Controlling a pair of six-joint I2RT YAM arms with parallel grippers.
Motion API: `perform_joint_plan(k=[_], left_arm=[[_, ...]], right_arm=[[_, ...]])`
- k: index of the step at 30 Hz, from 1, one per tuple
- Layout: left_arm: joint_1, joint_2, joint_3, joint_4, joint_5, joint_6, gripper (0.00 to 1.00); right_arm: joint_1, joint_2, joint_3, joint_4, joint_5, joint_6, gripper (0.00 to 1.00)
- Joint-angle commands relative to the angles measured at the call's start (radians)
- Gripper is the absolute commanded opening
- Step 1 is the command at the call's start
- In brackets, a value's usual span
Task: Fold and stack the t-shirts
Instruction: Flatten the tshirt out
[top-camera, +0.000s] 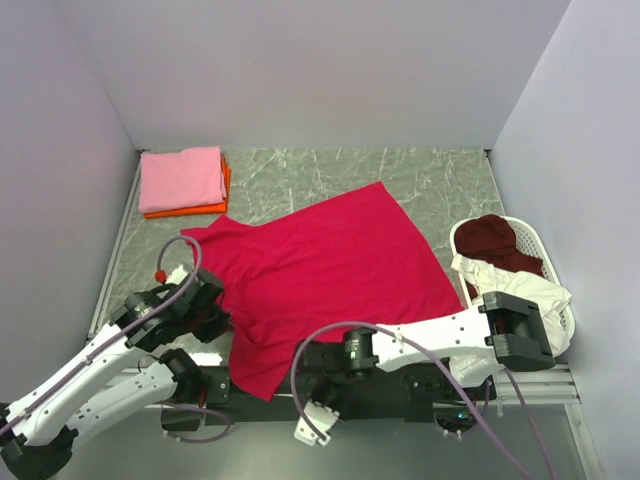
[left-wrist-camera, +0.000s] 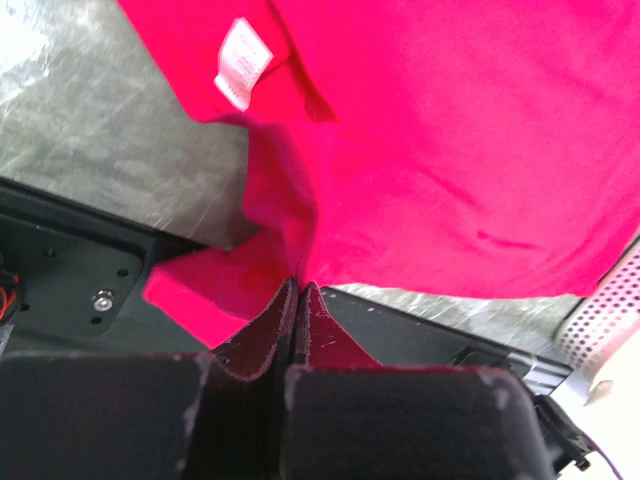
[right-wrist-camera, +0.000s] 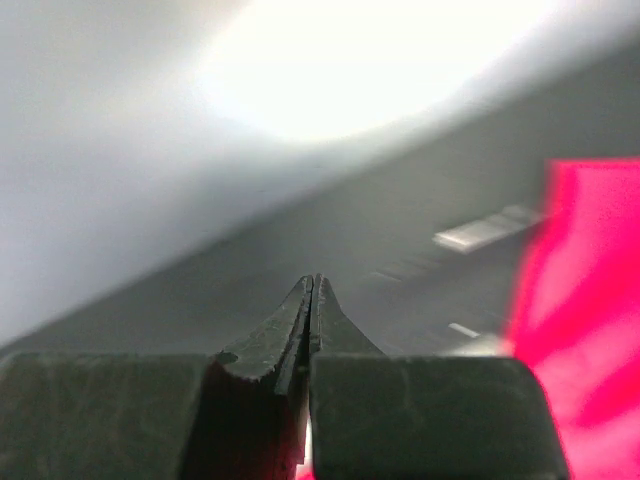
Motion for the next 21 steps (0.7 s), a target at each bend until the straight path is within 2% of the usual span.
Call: perform_joint_plan(k=[1,3,4,6,10,14,21], left_arm=[[0.005,-0.005,-0.016,0.017,0.067,0.025,0.0],[0.003,-0.013,-0.005,-0.009,0.047,0.024,0.0],[0.003,-0.014,0.007,-0.013,0.038,0.022,0.0],[0.003,-0.013,0.017,-0.017,0.021,0.019,0.0],[0.003,-0.01,0.04,-0.029,-0.007,0.016,0.0],[0.005,-0.025,0.05,-0.027,-0.033,0.016,0.0],[0.003,-0.042,0.046,-0.01,-0.045,0.027,0.0]], right_arm=[[0.039,-0.05,-0.025,-0.003,-0.034,0.005,0.0],[0.037,-0.038,-0.018,0.077,0.045,0.051,0.15],[0.037,-0.029,-0.013,0.1,0.076,0.057,0.27],[0.036,0.023,0.026,0.148,0.127,0.071,0.35],[0.03,0.12,0.099,0.194,0.155,0.07,0.39],[0.002,0.229,0.155,0.226,0.187,0.048,0.48],[-0.055,0.352,0.27,0.217,0.198,0.022,0.48]])
